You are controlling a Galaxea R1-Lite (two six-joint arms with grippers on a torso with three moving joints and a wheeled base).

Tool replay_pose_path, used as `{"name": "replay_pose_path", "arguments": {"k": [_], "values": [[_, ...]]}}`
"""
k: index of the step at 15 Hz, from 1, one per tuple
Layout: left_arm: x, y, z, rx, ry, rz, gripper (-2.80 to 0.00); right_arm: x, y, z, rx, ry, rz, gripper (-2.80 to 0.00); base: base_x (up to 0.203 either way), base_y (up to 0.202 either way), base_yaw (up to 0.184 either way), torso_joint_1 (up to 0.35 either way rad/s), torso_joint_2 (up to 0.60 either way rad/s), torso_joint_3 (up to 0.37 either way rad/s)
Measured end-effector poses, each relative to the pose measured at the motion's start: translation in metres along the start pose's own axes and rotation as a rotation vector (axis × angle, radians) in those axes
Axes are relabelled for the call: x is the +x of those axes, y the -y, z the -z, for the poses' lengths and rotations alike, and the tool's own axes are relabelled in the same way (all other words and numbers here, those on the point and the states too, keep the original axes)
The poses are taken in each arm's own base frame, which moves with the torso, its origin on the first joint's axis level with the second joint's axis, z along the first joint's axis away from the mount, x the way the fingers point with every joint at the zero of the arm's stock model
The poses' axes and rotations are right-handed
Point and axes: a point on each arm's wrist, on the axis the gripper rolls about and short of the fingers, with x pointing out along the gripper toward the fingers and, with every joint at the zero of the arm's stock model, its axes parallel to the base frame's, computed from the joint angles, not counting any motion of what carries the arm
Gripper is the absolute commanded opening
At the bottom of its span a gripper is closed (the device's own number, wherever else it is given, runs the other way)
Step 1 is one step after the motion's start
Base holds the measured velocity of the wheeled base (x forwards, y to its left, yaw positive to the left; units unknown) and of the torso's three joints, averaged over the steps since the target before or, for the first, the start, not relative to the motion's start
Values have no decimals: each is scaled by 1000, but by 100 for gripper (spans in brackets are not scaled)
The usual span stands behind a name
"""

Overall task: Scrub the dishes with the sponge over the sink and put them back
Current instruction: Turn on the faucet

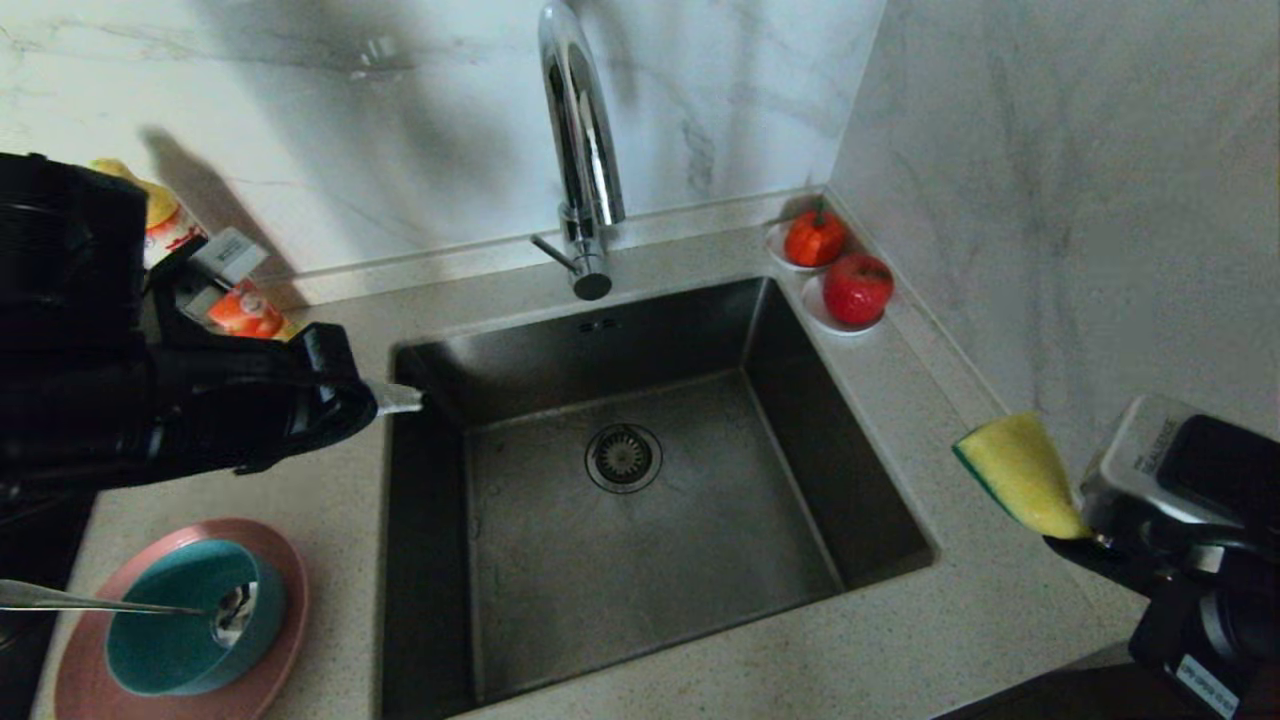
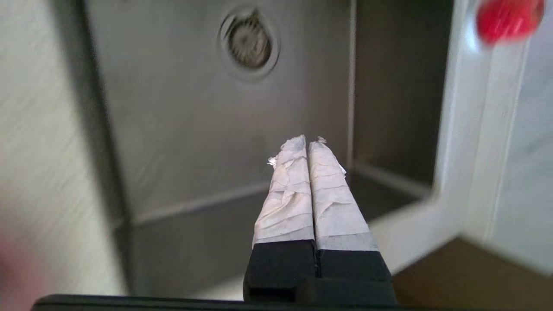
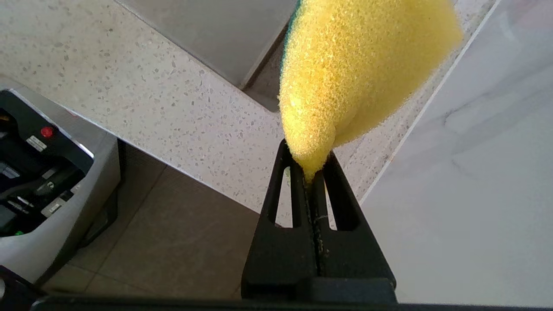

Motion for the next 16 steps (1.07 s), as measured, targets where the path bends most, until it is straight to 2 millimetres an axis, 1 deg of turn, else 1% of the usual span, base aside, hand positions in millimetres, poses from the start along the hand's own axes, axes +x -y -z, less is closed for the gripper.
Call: {"name": "replay_pose_path", "arguments": {"k": [3,6,9,13,16], "values": [[29,4,-17,-36,30,7,-280,6,-2,-4,10,13,5,-280,0,0,0,0,0,0],[55,8,-35,-53,72,-28,-280,12,-5,-5,5,2,0,-280,0,0,0,0,0,0],[80,14,-57,-108,135,-41,-280,16,-6,-8,2,-1,-4,-280,0,0,0,0,0,0],[100,20,-75,-142,172,-11,-280,19,-8,-9,-1,-9,-6,-280,0,0,0,0,0,0],[109,21,-78,-169,154,23,-280,21,-8,-10,1,-7,-5,-280,0,0,0,0,0,0]]}}
